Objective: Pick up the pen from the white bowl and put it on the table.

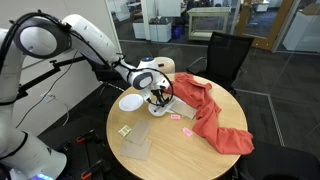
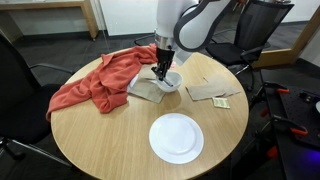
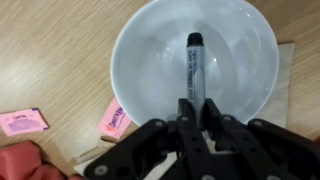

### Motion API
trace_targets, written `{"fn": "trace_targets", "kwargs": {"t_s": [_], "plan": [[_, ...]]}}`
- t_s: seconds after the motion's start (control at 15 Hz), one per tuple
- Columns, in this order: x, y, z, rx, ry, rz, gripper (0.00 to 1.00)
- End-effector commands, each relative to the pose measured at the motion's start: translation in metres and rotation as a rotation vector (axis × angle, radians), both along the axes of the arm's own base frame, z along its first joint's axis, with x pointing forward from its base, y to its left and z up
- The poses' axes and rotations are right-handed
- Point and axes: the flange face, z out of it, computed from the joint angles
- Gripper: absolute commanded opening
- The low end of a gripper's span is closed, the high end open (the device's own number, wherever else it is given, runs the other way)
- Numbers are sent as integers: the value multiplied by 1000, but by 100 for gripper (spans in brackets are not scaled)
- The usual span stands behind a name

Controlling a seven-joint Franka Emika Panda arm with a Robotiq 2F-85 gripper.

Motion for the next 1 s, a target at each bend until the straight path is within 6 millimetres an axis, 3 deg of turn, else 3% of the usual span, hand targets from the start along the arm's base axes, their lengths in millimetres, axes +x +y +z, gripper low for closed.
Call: {"fn": "trace_targets", "kwargs": {"t_s": [0.0, 0.27, 0.47, 0.67, 0.93], "plan": [[-9, 8, 31, -9, -66, -35, 5], [-18, 3, 72, -18, -136, -87, 5], [-28, -17, 106, -26, -171, -140, 5], [-38, -51, 135, -30, -180, -197, 5], [-45, -102, 148, -14, -136, -265, 5]]}}
